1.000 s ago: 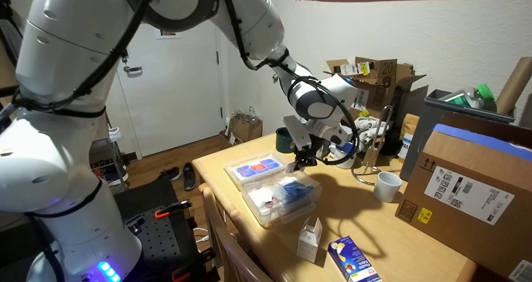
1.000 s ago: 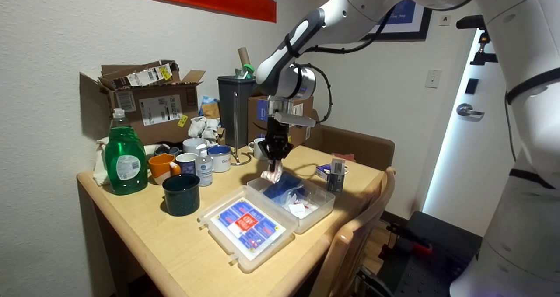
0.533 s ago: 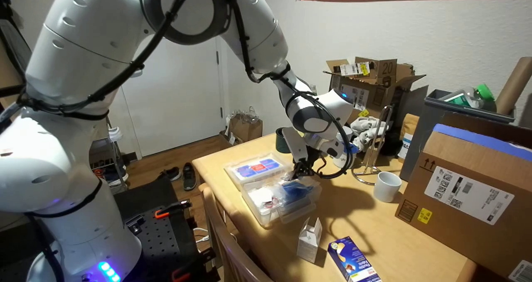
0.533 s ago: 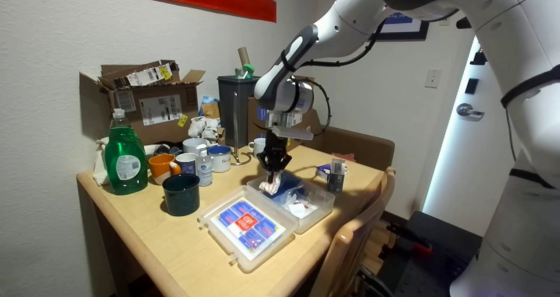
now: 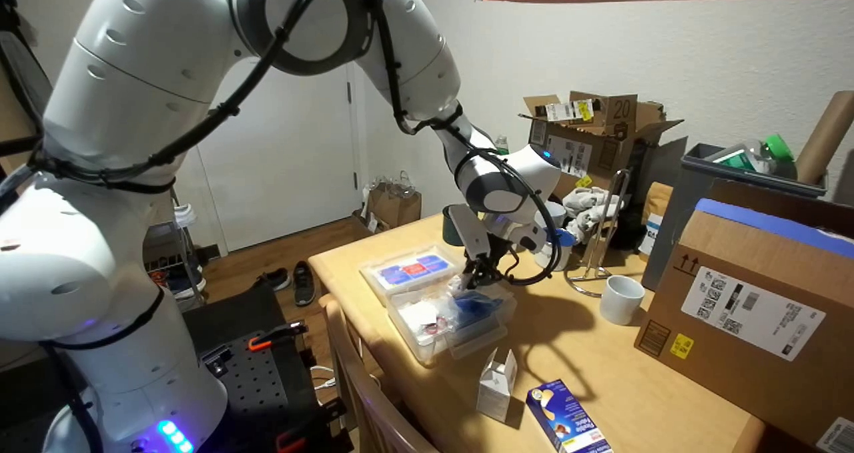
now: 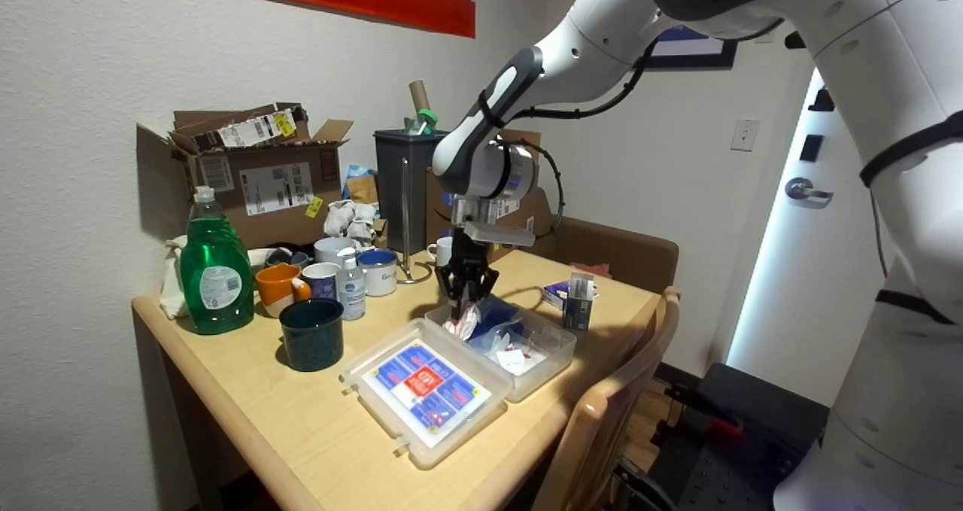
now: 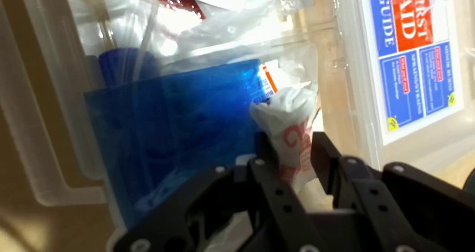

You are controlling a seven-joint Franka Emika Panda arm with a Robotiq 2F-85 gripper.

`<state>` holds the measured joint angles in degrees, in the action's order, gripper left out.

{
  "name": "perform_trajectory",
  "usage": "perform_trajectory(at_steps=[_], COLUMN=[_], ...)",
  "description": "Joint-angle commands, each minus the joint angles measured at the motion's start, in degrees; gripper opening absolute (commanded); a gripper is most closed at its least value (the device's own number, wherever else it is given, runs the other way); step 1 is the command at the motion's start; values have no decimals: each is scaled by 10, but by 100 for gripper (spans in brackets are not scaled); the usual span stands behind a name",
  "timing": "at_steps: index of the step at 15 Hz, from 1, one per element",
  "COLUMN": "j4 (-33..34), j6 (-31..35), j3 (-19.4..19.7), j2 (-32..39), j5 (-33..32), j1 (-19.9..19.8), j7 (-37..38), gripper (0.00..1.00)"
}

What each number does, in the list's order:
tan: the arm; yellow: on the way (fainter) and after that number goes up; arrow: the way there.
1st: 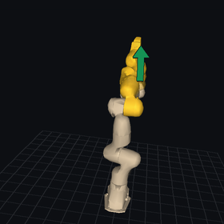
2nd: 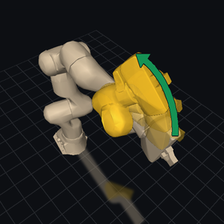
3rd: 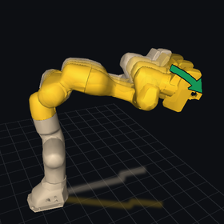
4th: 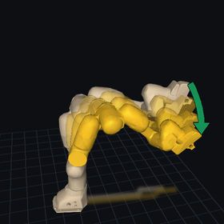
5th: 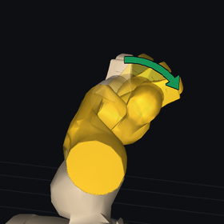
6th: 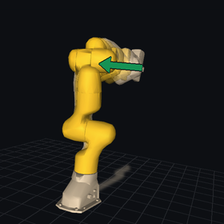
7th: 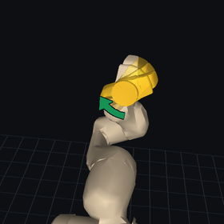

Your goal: Put the boxes inside the case

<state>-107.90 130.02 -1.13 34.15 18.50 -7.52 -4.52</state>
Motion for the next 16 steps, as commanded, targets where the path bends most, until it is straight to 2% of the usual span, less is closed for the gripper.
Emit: perform_trajectory(at_steps=[1,5,11,13,16], j4=[-24,-25,-34,-37,-38], j6=[10,6,-9,-17,-55], j3=[0,4,12,27,39], j2=[-36,-49,-83,-97,-123], j5=[-14,-32,-52,-83,-123], j1=[4,9,9,15,8], j7=[-7,-2,0,17,-2], gripper=[67,98,100,100,100])
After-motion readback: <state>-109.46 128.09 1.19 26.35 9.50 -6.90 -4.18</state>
